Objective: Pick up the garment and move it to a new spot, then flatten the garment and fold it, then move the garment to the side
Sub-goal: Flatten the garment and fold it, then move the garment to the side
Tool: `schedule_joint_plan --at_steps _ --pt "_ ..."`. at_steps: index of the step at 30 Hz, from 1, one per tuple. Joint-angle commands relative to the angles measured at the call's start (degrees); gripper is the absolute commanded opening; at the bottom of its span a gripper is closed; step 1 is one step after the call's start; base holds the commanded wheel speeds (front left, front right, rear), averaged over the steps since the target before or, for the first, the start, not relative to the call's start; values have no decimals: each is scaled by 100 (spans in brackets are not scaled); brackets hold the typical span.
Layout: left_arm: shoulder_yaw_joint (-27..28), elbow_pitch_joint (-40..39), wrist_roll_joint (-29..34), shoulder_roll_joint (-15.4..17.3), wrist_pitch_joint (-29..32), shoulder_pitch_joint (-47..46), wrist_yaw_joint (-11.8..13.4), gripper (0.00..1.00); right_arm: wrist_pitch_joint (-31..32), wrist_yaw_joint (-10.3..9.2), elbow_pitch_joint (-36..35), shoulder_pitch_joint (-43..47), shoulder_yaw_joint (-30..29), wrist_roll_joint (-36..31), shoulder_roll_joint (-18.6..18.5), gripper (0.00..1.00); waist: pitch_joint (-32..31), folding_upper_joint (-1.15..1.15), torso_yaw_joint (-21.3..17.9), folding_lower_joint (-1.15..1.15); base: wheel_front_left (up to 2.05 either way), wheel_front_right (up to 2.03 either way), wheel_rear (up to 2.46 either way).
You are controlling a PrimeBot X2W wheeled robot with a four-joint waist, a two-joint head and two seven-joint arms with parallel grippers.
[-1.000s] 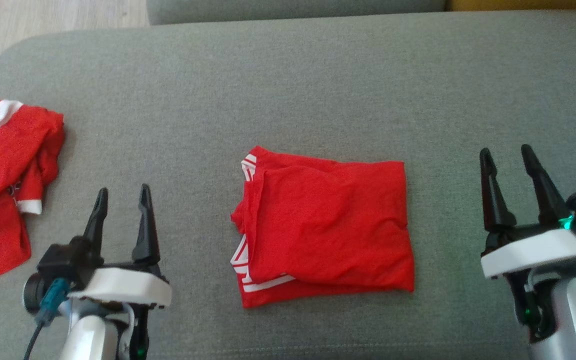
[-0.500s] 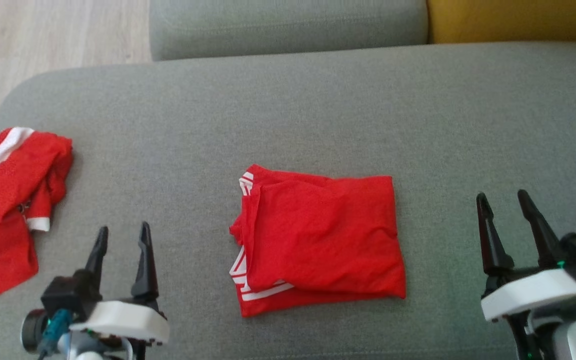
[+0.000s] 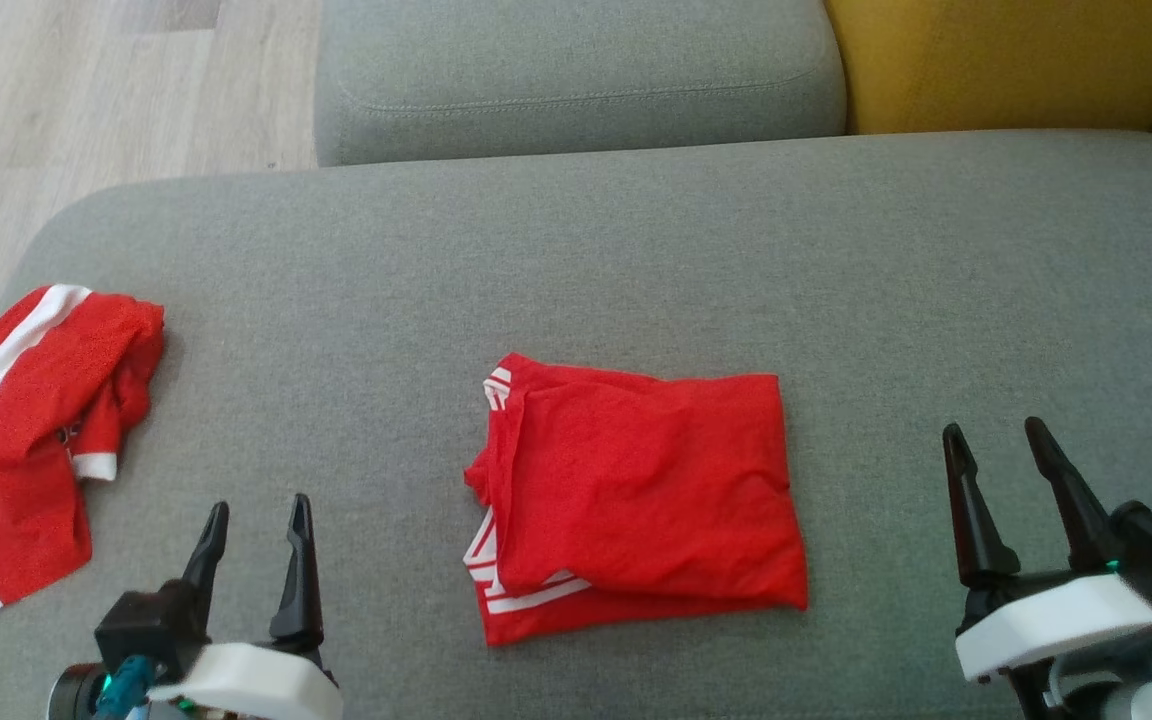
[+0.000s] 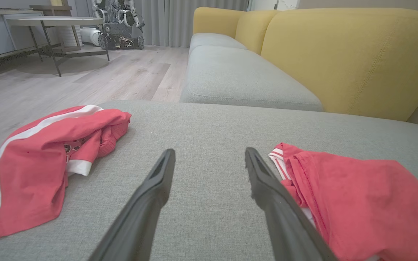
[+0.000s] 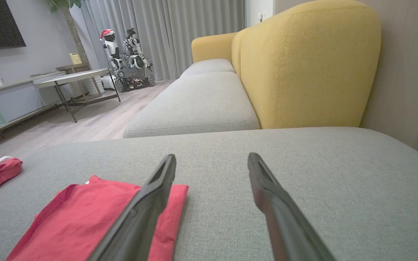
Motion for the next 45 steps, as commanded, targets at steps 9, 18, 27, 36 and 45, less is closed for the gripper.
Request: schedule_joint_plan --at_steps 9,18,27,36,45 --pt "119 -228 -22 139 3 -231 31 100 8 -5 -273 -76 92 -21 -24 100 -8 0 -23 0 0 0 0" --pt "76 -214 -50 167 -7 -259 37 100 19 -5 -240 -93 102 28 3 100 -3 0 -25 0 0 0 0" --pt "53 -204 -67 193 -27 -302 59 100 36 -5 -247 -90 96 44 21 100 5 0 -3 0 0 0 0" --pt "-24 -219 -41 190 -79 -518 80 100 73 -5 -43 -139 58 154 15 100 150 0 259 0 0 0 0" --pt "-192 -154 -15 83 -292 -1113 21 100 101 -5 1038 -657 214 246 -101 100 562 0 893 0 0 0 0"
